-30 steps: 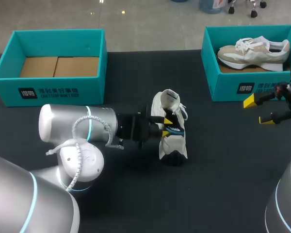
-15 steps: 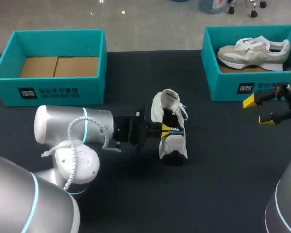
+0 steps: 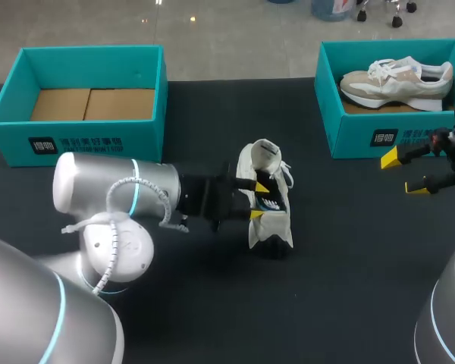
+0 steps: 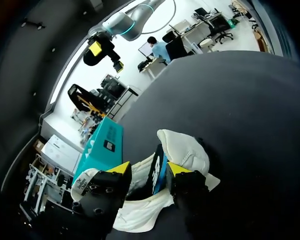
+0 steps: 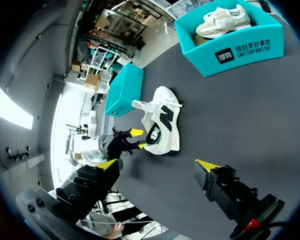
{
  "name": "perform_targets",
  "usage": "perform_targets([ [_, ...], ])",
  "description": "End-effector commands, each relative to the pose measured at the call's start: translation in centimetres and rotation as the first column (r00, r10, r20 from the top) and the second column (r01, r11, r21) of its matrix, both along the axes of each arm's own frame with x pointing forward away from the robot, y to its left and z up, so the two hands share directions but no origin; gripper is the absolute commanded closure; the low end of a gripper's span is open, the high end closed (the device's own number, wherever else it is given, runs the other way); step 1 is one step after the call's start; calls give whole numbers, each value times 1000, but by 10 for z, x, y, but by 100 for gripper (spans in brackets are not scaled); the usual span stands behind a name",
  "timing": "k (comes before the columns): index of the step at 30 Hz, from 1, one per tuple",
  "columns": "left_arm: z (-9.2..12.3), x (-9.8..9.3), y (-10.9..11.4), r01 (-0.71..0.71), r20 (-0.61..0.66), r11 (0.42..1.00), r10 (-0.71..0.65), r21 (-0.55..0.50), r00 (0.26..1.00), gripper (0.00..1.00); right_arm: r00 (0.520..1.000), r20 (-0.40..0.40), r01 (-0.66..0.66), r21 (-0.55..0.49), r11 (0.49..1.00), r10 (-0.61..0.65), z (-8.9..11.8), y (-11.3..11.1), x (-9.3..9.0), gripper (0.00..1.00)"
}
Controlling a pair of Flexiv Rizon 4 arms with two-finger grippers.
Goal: Take the shoe out of the shoebox, open the shoe tongue, remove and reinsert the insole, then place the shoe into the shoebox
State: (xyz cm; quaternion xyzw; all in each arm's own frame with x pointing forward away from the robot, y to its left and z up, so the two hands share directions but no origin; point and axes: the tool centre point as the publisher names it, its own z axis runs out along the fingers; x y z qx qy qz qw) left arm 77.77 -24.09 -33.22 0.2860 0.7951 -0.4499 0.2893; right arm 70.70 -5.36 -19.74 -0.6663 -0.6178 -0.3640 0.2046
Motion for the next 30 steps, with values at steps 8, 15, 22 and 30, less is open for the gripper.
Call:
perform_targets([
  [8, 30, 2, 25, 116, 23, 981, -121, 155, 992, 28, 1000, -2, 2, -4, 1000, -2, 0, 0, -1, 0],
  [15, 40, 10, 30, 234, 60, 940, -256, 249, 965, 100, 1000, -2, 2, -4, 1000, -2, 0, 0, -1, 0],
  [22, 39, 6, 38, 408, 65, 832, -463, 377, 884, 100, 1000, -2, 2, -4, 1000, -2, 0, 0, -1, 0],
  [30, 38, 6, 41, 431, 104, 792, -519, 433, 848, 100, 1000, -2, 2, -4, 1000, -2, 0, 0, -1, 0],
])
